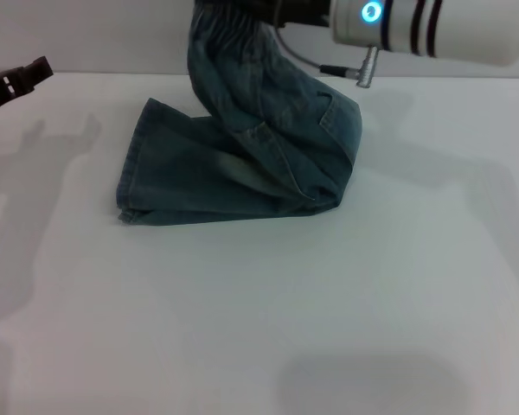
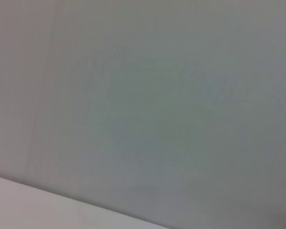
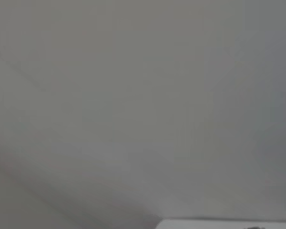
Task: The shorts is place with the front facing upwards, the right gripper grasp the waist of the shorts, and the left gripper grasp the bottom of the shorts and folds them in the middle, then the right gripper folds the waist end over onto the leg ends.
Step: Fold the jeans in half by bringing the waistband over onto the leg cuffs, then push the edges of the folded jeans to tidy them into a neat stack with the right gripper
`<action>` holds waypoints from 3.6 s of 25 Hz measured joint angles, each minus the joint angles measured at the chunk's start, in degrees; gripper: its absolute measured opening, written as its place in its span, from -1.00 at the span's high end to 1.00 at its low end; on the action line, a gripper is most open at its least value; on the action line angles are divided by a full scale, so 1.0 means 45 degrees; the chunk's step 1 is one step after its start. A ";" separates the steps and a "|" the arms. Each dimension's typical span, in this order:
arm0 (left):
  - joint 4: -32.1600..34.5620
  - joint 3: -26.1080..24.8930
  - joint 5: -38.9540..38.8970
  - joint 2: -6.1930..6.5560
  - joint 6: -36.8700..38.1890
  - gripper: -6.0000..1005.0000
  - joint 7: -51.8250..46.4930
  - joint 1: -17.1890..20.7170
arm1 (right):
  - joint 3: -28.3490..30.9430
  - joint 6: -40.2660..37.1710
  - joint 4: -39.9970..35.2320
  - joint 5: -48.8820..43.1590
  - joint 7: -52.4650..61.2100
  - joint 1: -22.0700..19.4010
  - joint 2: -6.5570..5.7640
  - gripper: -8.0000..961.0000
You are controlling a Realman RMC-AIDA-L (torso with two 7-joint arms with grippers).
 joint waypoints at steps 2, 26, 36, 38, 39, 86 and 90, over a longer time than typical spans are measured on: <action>-0.0044 0.0009 0.0000 -0.0002 0.0045 -0.66 0.0019 -0.0022 | -0.0374 -0.0152 0.0261 0.0003 0.0112 0.0236 0.0031 0.97; -0.0097 0.0365 0.0000 -0.0024 0.0314 -0.66 0.0001 -0.0104 | -0.3746 -0.0924 -0.0082 0.0951 0.0691 -0.0301 -0.0024 0.54; 0.0079 0.1641 0.0000 -0.0027 0.1313 -0.66 -0.0028 0.0144 | -0.7931 -1.1192 -0.4444 -0.0053 -0.4323 -0.3654 -0.0002 -0.16; 0.0139 0.2195 0.0000 -0.0030 0.1887 -0.66 -0.0042 0.0209 | -1.1028 -1.7348 -0.4375 -0.1611 -0.4673 -0.3718 0.0056 -0.21; 0.0151 0.2550 -0.0001 -0.0034 0.2332 -0.65 -0.0069 0.0246 | -1.1028 -1.7348 -0.4375 -0.1611 -0.4673 -0.3718 0.0056 -0.21; -0.7383 1.2662 0.0177 -0.0122 1.7715 -0.65 -0.4692 -0.0898 | -1.8760 -2.2289 0.1310 -0.9861 1.4021 -0.6942 -0.0027 0.99; -0.7390 1.2661 0.0226 -0.0110 1.7657 -0.65 -0.4703 -0.0912 | -1.8404 -2.2196 0.1817 -0.9861 1.4236 -0.6674 -0.0041 0.98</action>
